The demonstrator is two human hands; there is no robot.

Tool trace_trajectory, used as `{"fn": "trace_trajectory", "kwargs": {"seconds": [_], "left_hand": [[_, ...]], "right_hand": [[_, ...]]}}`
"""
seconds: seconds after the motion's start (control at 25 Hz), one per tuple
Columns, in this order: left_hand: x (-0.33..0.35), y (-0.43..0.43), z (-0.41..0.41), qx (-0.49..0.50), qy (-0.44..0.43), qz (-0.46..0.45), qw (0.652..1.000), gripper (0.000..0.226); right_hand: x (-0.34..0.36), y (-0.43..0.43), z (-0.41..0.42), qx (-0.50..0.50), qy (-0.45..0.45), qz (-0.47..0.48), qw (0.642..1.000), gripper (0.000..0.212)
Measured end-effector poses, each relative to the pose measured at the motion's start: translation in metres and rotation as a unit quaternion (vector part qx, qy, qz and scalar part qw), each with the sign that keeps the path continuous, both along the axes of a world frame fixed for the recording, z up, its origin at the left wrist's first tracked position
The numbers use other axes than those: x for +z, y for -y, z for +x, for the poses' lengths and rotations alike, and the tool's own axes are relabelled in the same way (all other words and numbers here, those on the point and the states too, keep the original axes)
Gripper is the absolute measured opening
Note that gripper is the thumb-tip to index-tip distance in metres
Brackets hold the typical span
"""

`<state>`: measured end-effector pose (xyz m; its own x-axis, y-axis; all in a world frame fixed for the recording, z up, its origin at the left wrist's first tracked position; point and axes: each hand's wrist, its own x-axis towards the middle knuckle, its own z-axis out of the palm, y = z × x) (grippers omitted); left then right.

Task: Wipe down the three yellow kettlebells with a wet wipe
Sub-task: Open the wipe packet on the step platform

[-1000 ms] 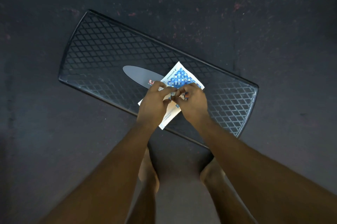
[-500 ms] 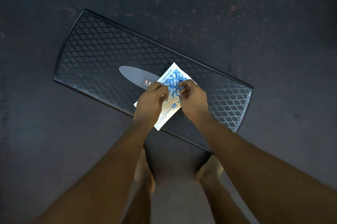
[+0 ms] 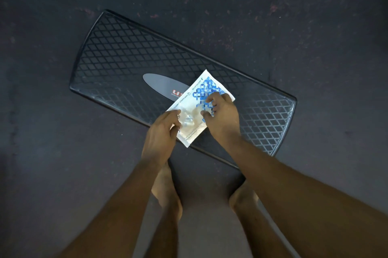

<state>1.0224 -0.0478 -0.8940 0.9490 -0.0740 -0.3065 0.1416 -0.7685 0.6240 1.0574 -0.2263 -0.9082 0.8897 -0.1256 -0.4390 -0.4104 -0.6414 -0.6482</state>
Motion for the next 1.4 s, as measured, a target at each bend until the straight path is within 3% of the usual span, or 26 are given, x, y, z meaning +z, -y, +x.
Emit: {"fn": "trace_trajectory", "kwargs": {"seconds": [0.16, 0.48, 0.84, 1.12, 1.4], "left_hand": [[-0.003, 0.003, -0.002, 0.025, -0.018, -0.029, 0.999, 0.016], [-0.005, -0.003, -0.001, 0.017, -0.034, -0.047, 0.998, 0.021], [-0.005, -0.003, 0.001, 0.007, -0.038, -0.049, 0.998, 0.021], [-0.004, -0.001, -0.001, 0.021, -0.039, -0.067, 0.997, 0.021], [-0.004, -0.004, 0.003, 0.014, -0.047, -0.060, 0.997, 0.015]], "right_hand": [[0.001, -0.012, -0.011, 0.031, 0.042, -0.076, 0.996, 0.012], [-0.001, -0.036, 0.000, 0.043, 0.034, -0.166, 0.985, 0.010], [-0.005, -0.041, -0.003, 0.109, 0.047, -0.191, 0.974, 0.018], [-0.006, -0.041, -0.011, 0.079, 0.053, -0.176, 0.980, 0.011], [-0.008, -0.040, -0.006, 0.175, 0.062, -0.241, 0.952, 0.021]]}}
